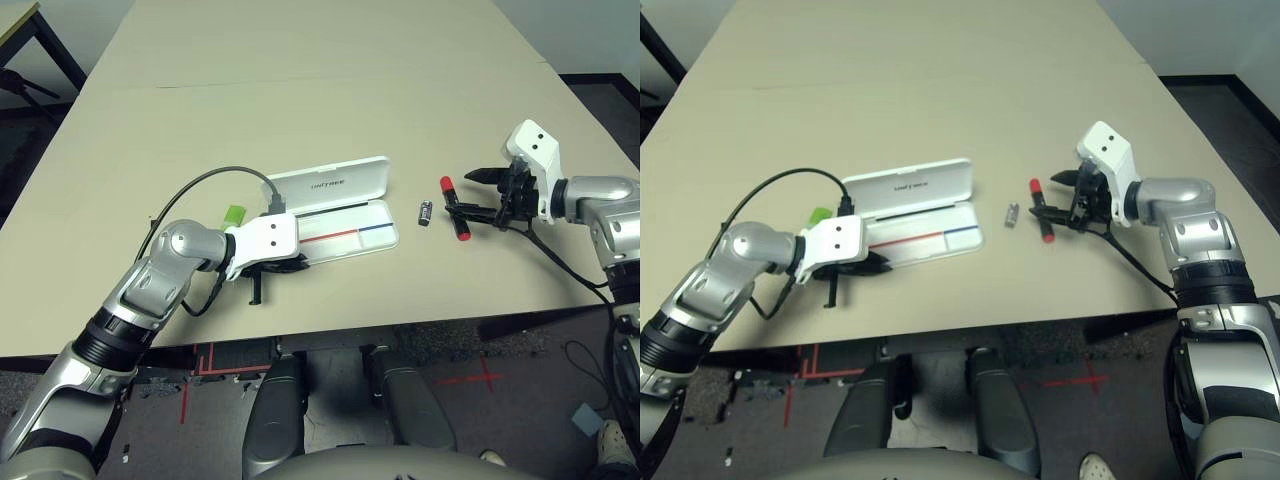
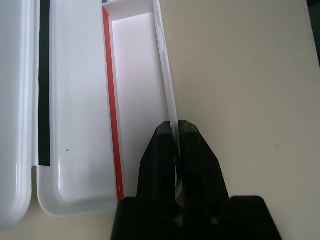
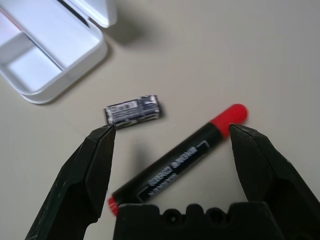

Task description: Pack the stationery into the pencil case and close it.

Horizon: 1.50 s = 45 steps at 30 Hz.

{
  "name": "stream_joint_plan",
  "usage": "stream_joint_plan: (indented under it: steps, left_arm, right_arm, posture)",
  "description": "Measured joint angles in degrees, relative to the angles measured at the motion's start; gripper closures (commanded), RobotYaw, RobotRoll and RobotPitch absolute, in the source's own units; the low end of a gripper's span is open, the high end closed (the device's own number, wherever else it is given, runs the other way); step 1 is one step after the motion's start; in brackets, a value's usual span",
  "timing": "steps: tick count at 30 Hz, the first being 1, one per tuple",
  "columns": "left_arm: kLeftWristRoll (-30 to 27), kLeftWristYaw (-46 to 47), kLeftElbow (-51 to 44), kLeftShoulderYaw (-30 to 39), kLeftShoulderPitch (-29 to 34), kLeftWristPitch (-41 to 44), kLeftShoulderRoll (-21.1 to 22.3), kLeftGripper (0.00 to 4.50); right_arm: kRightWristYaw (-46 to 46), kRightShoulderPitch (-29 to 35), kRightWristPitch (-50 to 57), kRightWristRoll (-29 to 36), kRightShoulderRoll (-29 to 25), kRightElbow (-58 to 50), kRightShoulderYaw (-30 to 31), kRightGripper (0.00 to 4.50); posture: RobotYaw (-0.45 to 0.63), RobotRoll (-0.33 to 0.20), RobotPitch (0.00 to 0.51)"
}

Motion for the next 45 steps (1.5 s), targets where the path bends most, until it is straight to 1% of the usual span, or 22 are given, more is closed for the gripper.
stream_joint_plan:
  steps: [6,16,22,23,24,25,27,29,33,34,37,39,43,45]
  left_arm:
    - [-0.15,-0.3,-1.91,0.03,1.36,-0.18,1.23,4.47]
    - [-0.12,-2.48,-1.34,0.08,2.13,-5.72,3.4,4.47]
    - [-0.12,-2.95,-1.16,0.14,2.22,-7.0,3.67,4.47]
    - [-0.12,-2.93,-1.16,0.19,2.26,-7.02,3.67,3.91]
    - [-0.11,-2.93,-1.14,0.2,2.38,-6.98,3.68,3.67]
    - [-0.14,-2.93,-1.16,0.2,2.57,-6.83,3.65,3.32]
    - [-0.54,-2.91,-1.34,0.77,2.68,-6.22,3.61,2.5]
    - [-1.13,-2.91,-1.8,1.67,2.77,-5.84,3.62,1.72]
    - [-4.05,-2.96,-6.8,4.45,5.16,-4.42,4.79,0.13]
    - [-5.11,-3.03,-8.52,5.75,5.71,-3.73,5.79,0.06]
    - [-7.65,-3.49,-11.39,9.79,6.23,-1.31,9.14,0.06]
    - [-9.45,-3.52,-12.93,11.97,6.5,0.51,10.36,0.06]
    - [-12.44,-2.73,-15.02,15.97,7.93,3.49,10.93,0.06]
    - [-12.99,-2.04,-14.99,18.05,9.35,3.84,10.96,0.06]
  right_arm:
    - [3.02,0.38,1.63,0.18,-0.83,-0.89,0.62,0.0]
    - [3.53,0.05,1.63,-0.11,0.06,-0.69,2.54,0.0]
    - [3.53,-0.34,1.0,-0.34,0.27,-0.46,2.58,0.0]
    - [3.53,-0.34,0.93,-0.43,0.33,-0.44,2.59,0.0]
    - [3.53,-0.34,0.85,-0.52,0.39,-0.42,2.59,0.0]
    - [3.53,-0.34,0.78,-0.58,0.42,-0.33,2.6,0.0]
    - [3.53,-0.34,0.61,-0.63,0.44,-0.12,2.63,0.0]
    - [3.52,-0.34,0.33,-0.67,0.44,0.12,2.64,0.0]
    - [3.27,-0.97,0.0,-0.65,0.5,1.85,2.6,0.0]
    - [3.2,-1.56,0.01,-0.66,0.64,2.74,2.64,0.0]
    - [3.08,-3.4,-0.04,-0.68,0.78,5.97,2.62,0.0]
    - [3.06,-3.91,-0.02,-0.61,0.92,6.7,2.58,0.0]
    - [2.02,-4.17,0.02,-0.21,1.28,7.8,2.0,0.0]
    - [-1.3,-4.44,0.0,0.2,2.7,8.43,-0.11,0.0]
  posture:
    - [0.02,0.0,0.205]
    - [0.03,0.0,0.213]
    - [0.03,0.0,0.216]
    - [0.03,0.0,0.216]
    - [0.03,0.0,0.216]
    - [0.03,0.0,0.216]
    - [0.03,0.0,0.214]
    - [0.03,0.0,0.199]
    - [0.06,0.0,0.18]
    - [0.06,0.0,0.18]
    - [0.08,0.0,0.176]
    - [0.09,0.0,0.174]
    - [0.09,0.0,0.173]
    - [0.1,0.0,0.174]
